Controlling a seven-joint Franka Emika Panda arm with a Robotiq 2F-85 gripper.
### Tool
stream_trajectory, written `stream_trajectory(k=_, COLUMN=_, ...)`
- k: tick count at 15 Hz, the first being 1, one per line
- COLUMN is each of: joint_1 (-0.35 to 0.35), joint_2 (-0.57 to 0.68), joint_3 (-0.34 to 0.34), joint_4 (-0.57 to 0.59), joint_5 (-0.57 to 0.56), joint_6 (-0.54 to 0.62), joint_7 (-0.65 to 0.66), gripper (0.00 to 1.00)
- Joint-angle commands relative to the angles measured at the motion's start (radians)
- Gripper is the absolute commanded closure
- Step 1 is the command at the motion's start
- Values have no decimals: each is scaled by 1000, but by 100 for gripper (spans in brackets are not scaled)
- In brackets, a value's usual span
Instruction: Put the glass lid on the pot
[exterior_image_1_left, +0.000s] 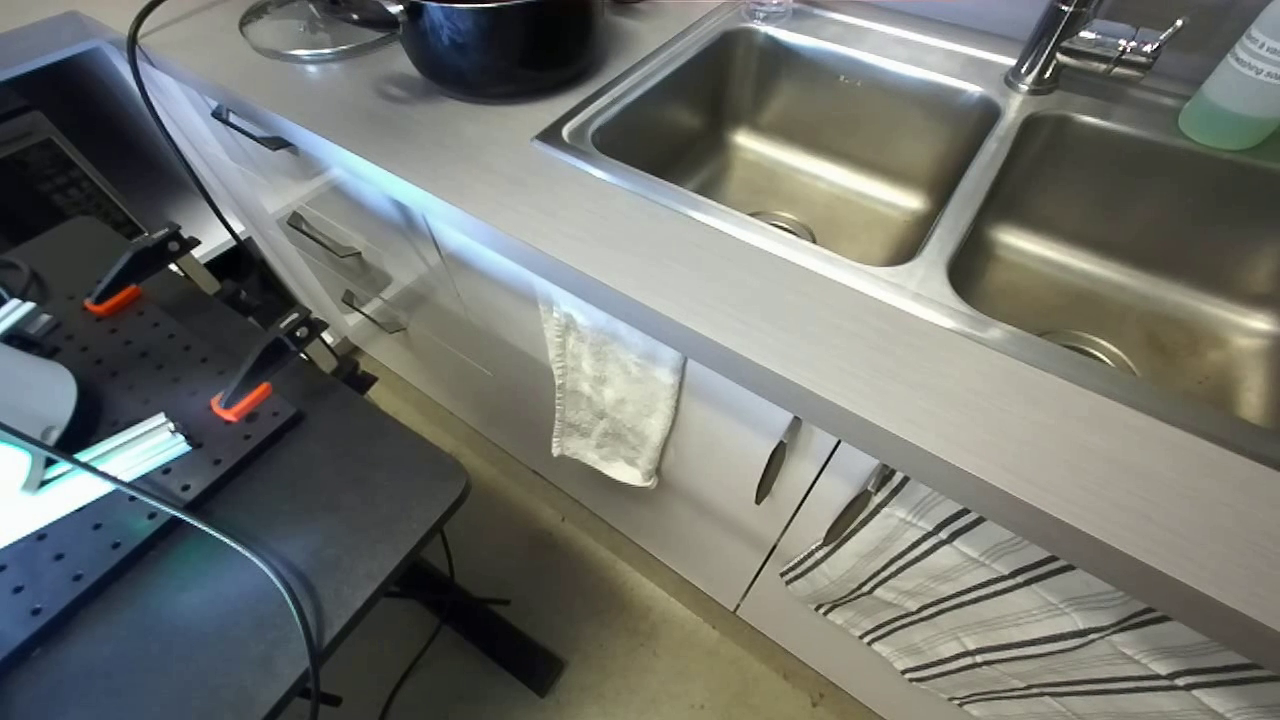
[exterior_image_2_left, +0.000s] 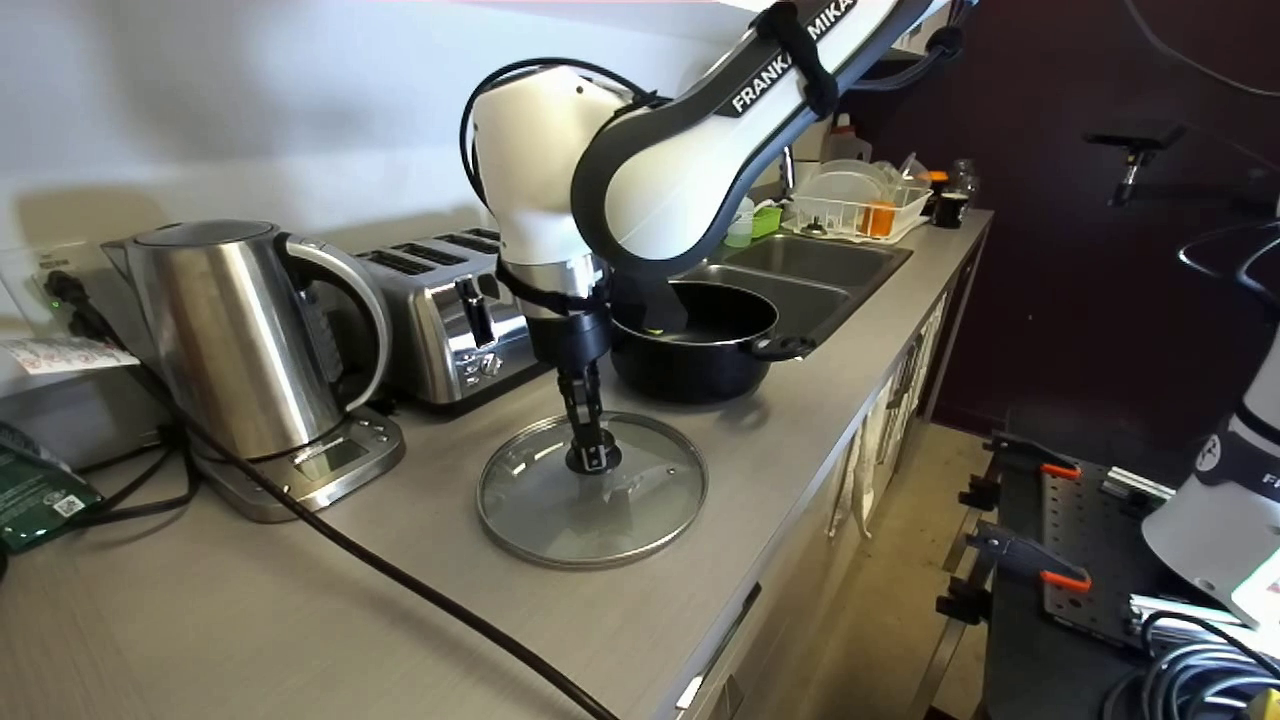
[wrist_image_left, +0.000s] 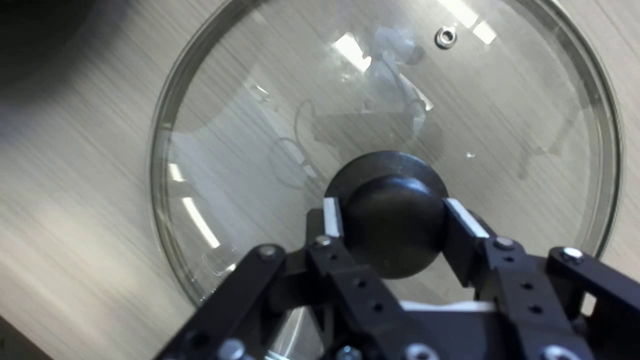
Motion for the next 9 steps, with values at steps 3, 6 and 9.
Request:
stream_trajectory(k=3, joint_1=-4, joint_2=-191, joint_3=52, joint_4=-179, joint_5=20, joint_6=34, joint_7=-59, gripper=75)
stream_trajectory(k=6, joint_1=-11, joint_2=-281, joint_3=71, joint_4=-254, joint_5=27, joint_6=25, joint_7=-80, gripper=75)
stream_trajectory(k=9, joint_1=-24, joint_2=-387, joint_3=78, joint_4=-332, joint_5=48, joint_6=15, joint_7=-98, gripper=75)
